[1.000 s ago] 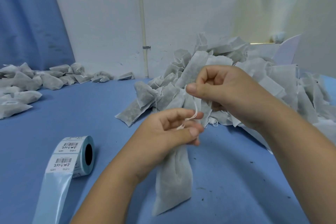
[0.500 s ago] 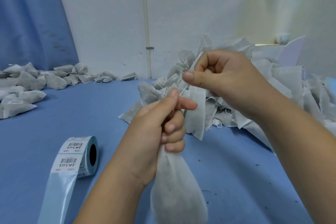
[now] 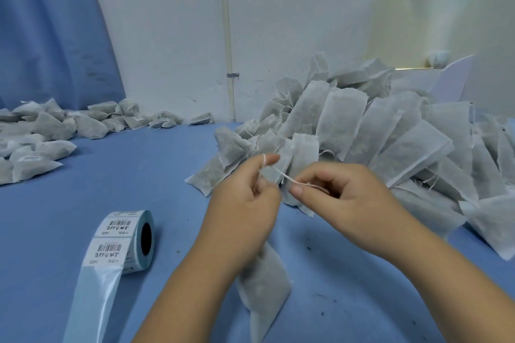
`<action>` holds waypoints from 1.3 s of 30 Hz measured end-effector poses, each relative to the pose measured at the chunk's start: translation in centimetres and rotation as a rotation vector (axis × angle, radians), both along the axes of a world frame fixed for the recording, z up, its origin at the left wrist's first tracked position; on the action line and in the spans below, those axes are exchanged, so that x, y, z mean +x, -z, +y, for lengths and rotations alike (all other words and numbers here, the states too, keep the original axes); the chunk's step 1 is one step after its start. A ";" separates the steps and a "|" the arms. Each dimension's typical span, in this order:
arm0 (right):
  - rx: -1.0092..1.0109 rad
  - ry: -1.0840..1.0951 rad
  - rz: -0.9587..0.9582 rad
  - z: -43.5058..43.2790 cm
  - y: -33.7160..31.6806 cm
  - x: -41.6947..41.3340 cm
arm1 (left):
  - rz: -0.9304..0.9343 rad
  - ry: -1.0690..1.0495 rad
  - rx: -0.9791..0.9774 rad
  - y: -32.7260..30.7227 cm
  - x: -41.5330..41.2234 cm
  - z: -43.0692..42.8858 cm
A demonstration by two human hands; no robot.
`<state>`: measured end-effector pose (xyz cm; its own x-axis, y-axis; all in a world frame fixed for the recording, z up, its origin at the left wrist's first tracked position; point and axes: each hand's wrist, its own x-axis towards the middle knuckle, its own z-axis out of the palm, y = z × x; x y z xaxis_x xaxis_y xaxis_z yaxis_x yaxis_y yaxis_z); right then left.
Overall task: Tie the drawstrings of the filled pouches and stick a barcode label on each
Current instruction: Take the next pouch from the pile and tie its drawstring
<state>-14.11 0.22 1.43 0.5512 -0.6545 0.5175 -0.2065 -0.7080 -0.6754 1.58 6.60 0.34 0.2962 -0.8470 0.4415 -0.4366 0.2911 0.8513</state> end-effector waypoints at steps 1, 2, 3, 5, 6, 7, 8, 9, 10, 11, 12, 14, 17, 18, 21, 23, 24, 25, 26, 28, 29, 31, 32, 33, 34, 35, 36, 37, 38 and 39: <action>-0.038 0.007 -0.004 0.2 -0.1 -0.3 | -0.086 0.013 0.009 0.3 0.0 0.0; -0.080 0.018 -0.002 0.3 -0.3 -0.6 | -0.168 0.022 0.010 0.6 -0.1 0.0; -0.129 0.030 0.004 0.5 -0.6 -0.9 | -0.254 0.017 0.006 0.7 -0.2 0.1; -0.249 0.052 0.031 0.8 -1.2 -1.2 | -0.414 -0.006 -0.026 0.7 -0.5 0.2; -0.301 0.062 0.046 1.0 -1.4 -1.3 | -0.454 -0.004 -0.047 0.7 -0.8 0.3; -0.335 0.069 0.050 1.1 -1.6 -1.3 | -0.469 0.012 -0.065 0.5 -1.0 0.4; -0.345 0.070 0.038 1.2 -1.7 -1.2 | -0.477 0.039 -0.071 0.3 -1.3 0.6; -0.324 0.057 0.009 1.3 -1.8 -1.1 | -0.465 0.076 -0.069 0.1 -1.5 0.8; -0.256 0.020 -0.039 1.3 -1.8 -1.1 | -0.426 0.109 -0.064 0.0 -1.7 1.0; -0.142 -0.044 -0.102 1.4 -1.9 -0.9 | -0.357 0.142 -0.054 -0.2 -1.8 1.1; -0.013 -0.113 -0.162 1.4 -2.0 -0.9 | -0.264 0.171 -0.032 -0.4 -1.8 1.2; 0.184 -0.176 -0.232 1.4 -2.1 -0.8 | -0.032 0.250 0.015 -0.6 -2.0 1.3; 0.319 -0.124 -0.189 1.2 -1.9 -0.7 | 0.284 0.405 0.098 -1.2 -2.2 1.4; 0.329 -0.074 -0.179 1.2 -1.7 -0.8 | 0.362 0.441 0.108 -1.3 -2.3 1.4; 0.334 -0.011 -0.201 1.4 -1.4 -1.3 | 0.543 0.495 0.119 -1.4 -1.9 1.3; 0.351 -0.092 -0.194 1.9 -1.4 -1.4 | 0.582 0.505 0.131 -1.4 -1.7 1.2; 0.352 -0.129 -0.174 2.1 -1.4 -1.4 | 0.570 0.503 0.136 -1.4 -1.6 1.2; 0.350 -0.152 -0.158 2.3 -1.4 -1.3 | 0.549 0.499 0.140 -1.4 -1.5 1.2; 0.343 -0.160 -0.151 2.4 -1.4 -1.2 | 0.528 0.491 0.145 -1.3 -1.5 1.2; 0.322 -0.140 -0.138 2.4 -1.4 -1.2 | 0.482 0.470 0.165 -1.4 -1.3 1.3; 0.319 -0.133 -0.129 2.4 -1.3 -1.2 | 0.458 0.465 0.178 -1.4 -1.2 1.3; 0.324 -0.137 -0.112 2.5 -1.4 -1.3 | 0.400 0.458 0.201 -1.5 -1.2 1.4; 0.324 -0.134 -0.107 2.6 -1.4 -1.4 | 0.366 0.447 0.210 -1.5 -1.1 1.5; 0.319 -0.123 -0.102 2.6 -1.4 -1.4 | 0.332 0.434 0.221 -1.5 -1.1 1.5; 0.310 -0.103 -0.095 2.5 -1.4 -1.4 | 0.306 0.426 0.236 -1.5 -1.1 1.5; 0.305 -0.082 -0.085 2.4 -1.3 -1.4 | 0.289 0.429 0.254 -1.5 -1.1 1.5; 0.307 -0.069 -0.077 2.4 -1.2 -1.4 | 0.282 0.444 0.275 -1.5 -1.0 1.6; 0.315 -0.062 -0.073 2.5 -1.2 -1.3 | 0.281 0.467 0.294 -1.5 -1.0 1.6; 0.327 -0.061 -0.070 2.5 -1.1 -1.2 | 0.288 0.495 0.310 -1.6 -0.8 1.7; 0.340 -0.065 -0.067 2.5 -1.1 -1.1 | 0.300 0.521 0.322 -1.6 -0.7 1.8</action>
